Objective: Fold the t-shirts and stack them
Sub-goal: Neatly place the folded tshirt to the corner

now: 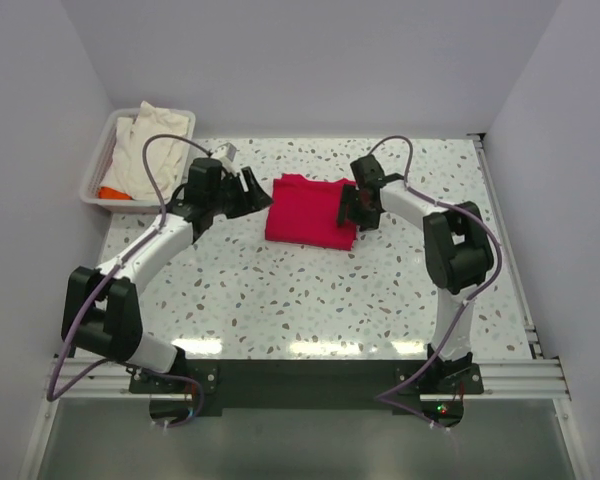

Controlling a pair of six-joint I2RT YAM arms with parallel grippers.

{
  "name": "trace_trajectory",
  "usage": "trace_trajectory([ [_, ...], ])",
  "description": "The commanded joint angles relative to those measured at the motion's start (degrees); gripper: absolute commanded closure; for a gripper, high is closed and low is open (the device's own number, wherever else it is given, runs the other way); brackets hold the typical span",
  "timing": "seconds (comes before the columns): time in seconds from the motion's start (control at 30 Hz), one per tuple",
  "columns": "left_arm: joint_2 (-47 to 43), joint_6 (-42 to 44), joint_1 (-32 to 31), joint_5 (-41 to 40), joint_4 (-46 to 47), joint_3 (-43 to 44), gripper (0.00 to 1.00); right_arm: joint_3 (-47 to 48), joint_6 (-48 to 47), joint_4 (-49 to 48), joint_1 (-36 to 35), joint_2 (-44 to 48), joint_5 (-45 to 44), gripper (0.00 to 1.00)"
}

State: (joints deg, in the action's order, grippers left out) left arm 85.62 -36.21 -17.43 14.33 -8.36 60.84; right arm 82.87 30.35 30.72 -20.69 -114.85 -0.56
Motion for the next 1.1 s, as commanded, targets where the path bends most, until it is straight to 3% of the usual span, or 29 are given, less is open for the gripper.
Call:
trace_trajectory([
  [0.0, -4.32, 2.72, -0.15, 0.70, -1.22, -2.04, 0.32, -0.60, 1.99, -2.33, 0.04, -1.08, -1.64, 0.35],
  [0.1, -7.65, 3.25, -0.15, 0.79, -1.57, -3.97, 0.32, 0.01, 2.96, -3.03, -0.84, -1.96, -2.08, 0.39],
  [0.3, -10.82, 5.18, -0.15, -0.09, -2.98, -6.52, 0.32, 0.01, 6.47, -2.77, -2.43, -3.10, -7.08, 0.59],
  [0.4, -11.88, 6.76, -0.06, -0.61, -4.11, -6.79, 0.32, -0.52, 8.23, -2.07, -2.34, -2.84, -10.86, 0.81],
  [0.53, -12.85, 8.08, -0.06, -1.84, -4.82, -6.61, 0.32, -2.09, 10.16, -2.51, -2.34, -1.44, -11.74, 1.00],
  [0.87, -13.20, 8.87, 0.03, -2.11, -4.82, -7.14, 0.32, -4.65, 17.54, -0.49, -2.25, 2.96, -16.48, 1.00],
  [1.07, -13.38, 9.66, -0.06, -2.11, -5.70, -7.22, 0.32, -2.10, 25.01, 9.78, -1.29, 4.63, -24.66, 1.00],
])
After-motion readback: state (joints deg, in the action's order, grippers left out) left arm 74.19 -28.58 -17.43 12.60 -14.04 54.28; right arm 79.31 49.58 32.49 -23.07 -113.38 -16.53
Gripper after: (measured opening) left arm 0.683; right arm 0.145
